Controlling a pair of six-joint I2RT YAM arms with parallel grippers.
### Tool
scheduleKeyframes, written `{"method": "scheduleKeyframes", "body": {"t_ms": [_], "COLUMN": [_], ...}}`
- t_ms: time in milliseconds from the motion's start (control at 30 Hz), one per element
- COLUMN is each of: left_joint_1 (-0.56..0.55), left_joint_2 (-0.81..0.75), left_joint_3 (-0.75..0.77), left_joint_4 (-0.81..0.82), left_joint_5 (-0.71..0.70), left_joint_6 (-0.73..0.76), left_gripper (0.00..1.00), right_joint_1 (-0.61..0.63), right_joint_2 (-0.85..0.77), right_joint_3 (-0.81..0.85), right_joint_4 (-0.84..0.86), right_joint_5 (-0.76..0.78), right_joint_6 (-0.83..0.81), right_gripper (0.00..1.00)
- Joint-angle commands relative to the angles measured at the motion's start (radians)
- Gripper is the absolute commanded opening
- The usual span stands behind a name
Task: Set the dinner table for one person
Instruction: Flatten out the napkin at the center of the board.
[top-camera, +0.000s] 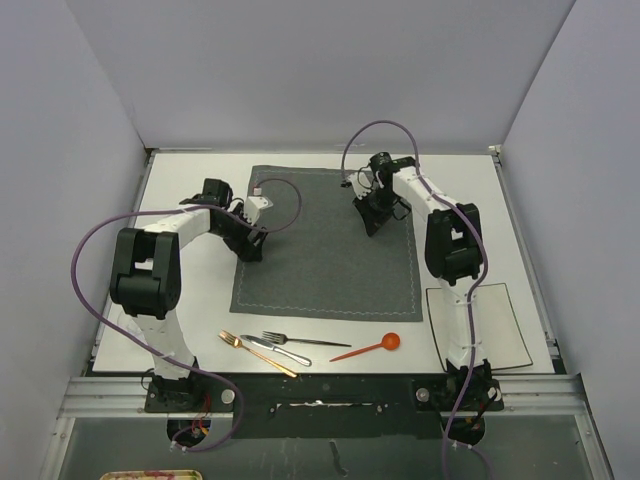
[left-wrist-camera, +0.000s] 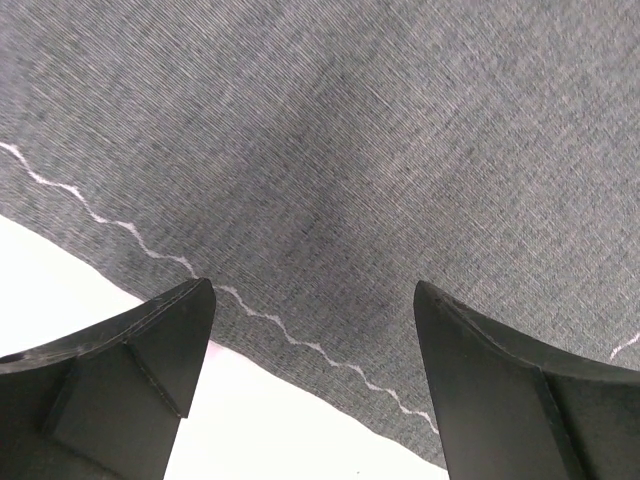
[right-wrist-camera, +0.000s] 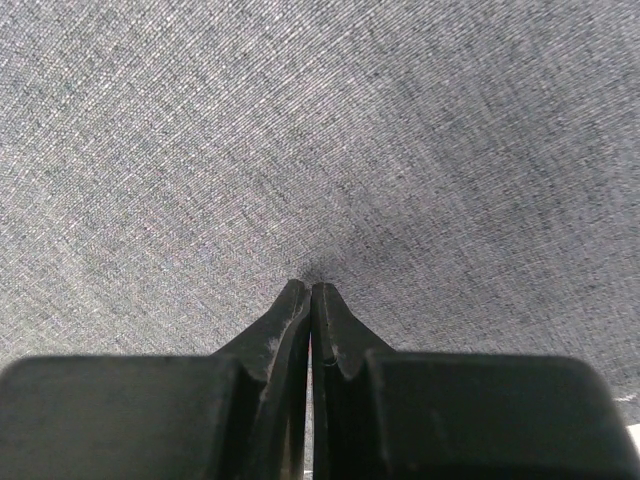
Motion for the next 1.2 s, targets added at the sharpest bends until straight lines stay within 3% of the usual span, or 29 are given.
{"method": "scheduleKeyframes", "body": {"t_ms": [0,667,1167], "left_joint_1": [0.001,-0.007,-0.010], "left_joint_2": [-0.060,-0.093,-0.070], "left_joint_3": [-0.011,-0.106,-0.078], "left_joint_4": [-0.039,-0.105,-0.089], "left_joint_5": [0.033,0.023,-0.008], "left_joint_6": [0.038,0.070,0.072], "left_gripper": [0.80,0.77,0.76], "right_joint_1": [0.007,0.007,0.003], "right_joint_2": [0.001,0.060,0.050], "right_joint_3": [0.065,0.155,0.131], "right_joint_4": [-0.003,-0.021,-0.018], "right_joint_5": [0.025,0.071,0.088], "right_joint_6": [0.010,-0.001,-0.010], "right_gripper": [0.00,0.00,0.00]}}
